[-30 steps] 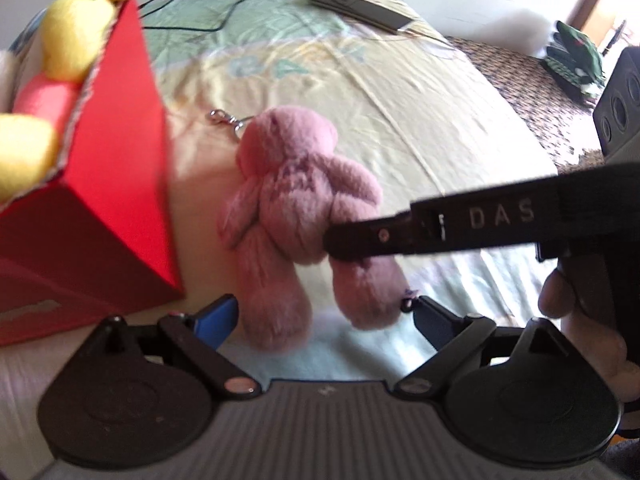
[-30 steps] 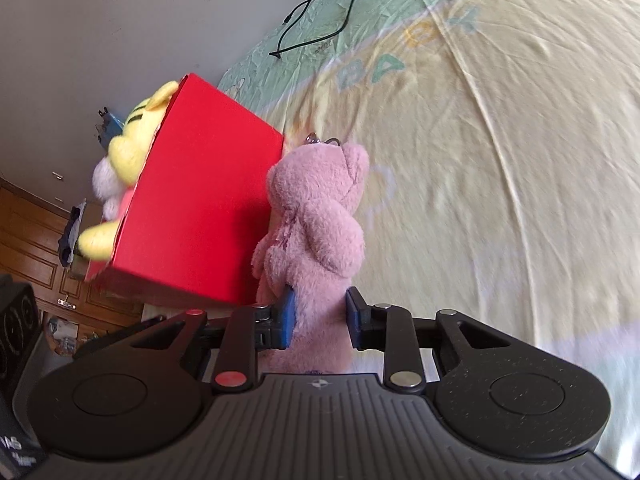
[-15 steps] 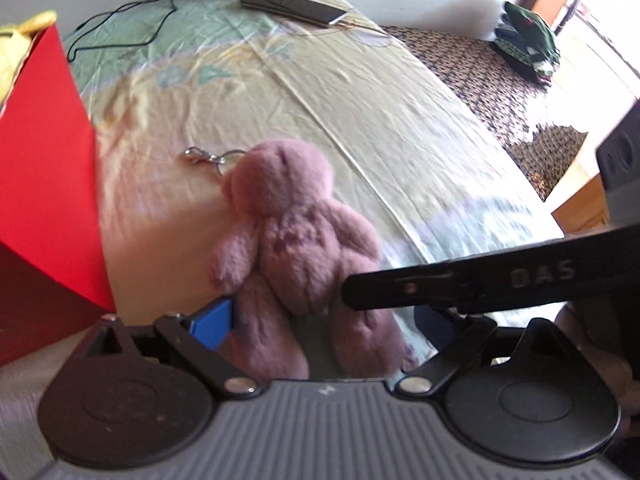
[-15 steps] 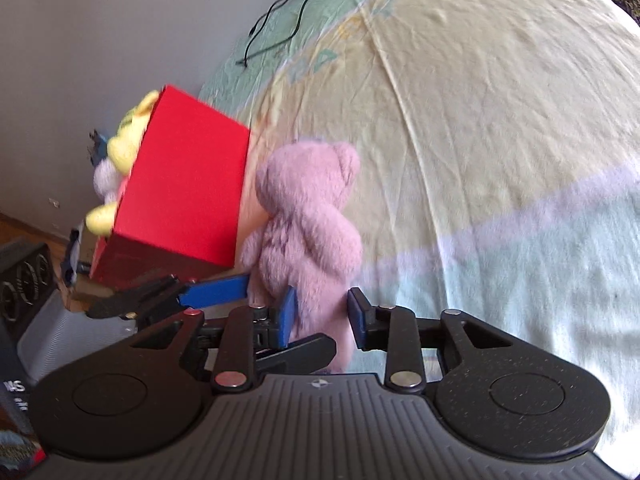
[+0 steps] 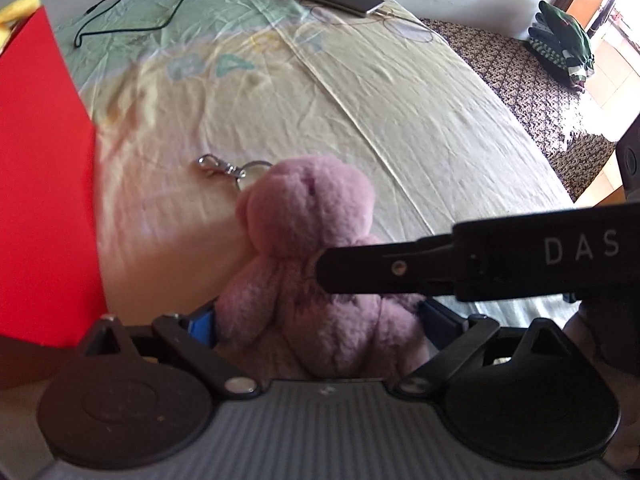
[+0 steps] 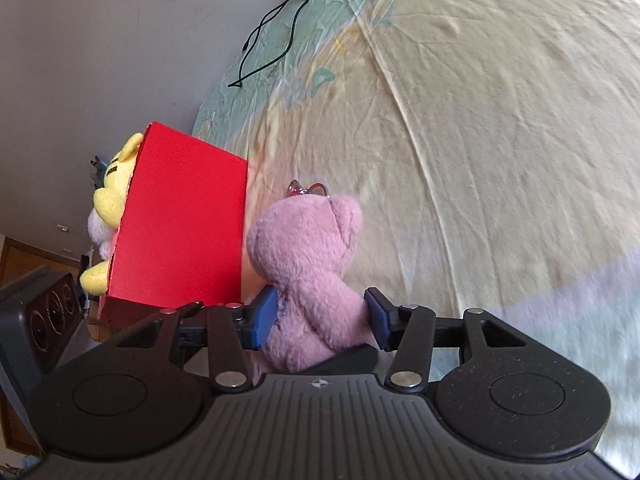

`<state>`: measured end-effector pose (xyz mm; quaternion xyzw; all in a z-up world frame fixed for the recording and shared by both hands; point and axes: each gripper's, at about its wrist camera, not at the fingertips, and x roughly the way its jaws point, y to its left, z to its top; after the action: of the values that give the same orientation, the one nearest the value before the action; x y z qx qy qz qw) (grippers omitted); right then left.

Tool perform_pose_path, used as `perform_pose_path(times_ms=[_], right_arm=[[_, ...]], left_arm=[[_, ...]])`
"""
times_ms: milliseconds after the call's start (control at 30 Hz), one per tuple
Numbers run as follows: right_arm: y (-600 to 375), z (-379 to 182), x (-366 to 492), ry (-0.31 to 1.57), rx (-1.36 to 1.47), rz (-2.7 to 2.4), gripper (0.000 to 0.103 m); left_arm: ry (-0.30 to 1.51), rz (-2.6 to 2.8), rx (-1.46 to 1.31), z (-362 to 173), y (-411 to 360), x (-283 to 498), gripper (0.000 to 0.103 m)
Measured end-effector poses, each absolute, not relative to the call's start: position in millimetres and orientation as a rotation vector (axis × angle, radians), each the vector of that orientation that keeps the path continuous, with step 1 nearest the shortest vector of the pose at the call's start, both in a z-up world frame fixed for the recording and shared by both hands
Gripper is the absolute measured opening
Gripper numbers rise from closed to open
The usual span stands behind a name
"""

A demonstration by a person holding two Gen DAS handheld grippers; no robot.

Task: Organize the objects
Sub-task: 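Grasp the pink teddy bear by its head with the right gripper, then lift the pink teddy bear and carry it over the red box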

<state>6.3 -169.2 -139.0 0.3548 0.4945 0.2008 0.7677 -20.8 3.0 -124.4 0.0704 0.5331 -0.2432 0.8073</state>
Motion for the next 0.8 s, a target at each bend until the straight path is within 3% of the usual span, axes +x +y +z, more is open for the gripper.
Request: perform_pose_path(times_ms=[333, 800], right_arm=[[-163, -137, 3, 1.095, 0.787, 0.5, 0.04], [-149, -111, -27, 1.039, 0.688, 0.544, 0.038]], left_arm=[[1.144, -0.513, 0.147, -123, 6, -24, 0.096], [1.089, -0.533, 0.143, -101, 11, -56, 0.096]])
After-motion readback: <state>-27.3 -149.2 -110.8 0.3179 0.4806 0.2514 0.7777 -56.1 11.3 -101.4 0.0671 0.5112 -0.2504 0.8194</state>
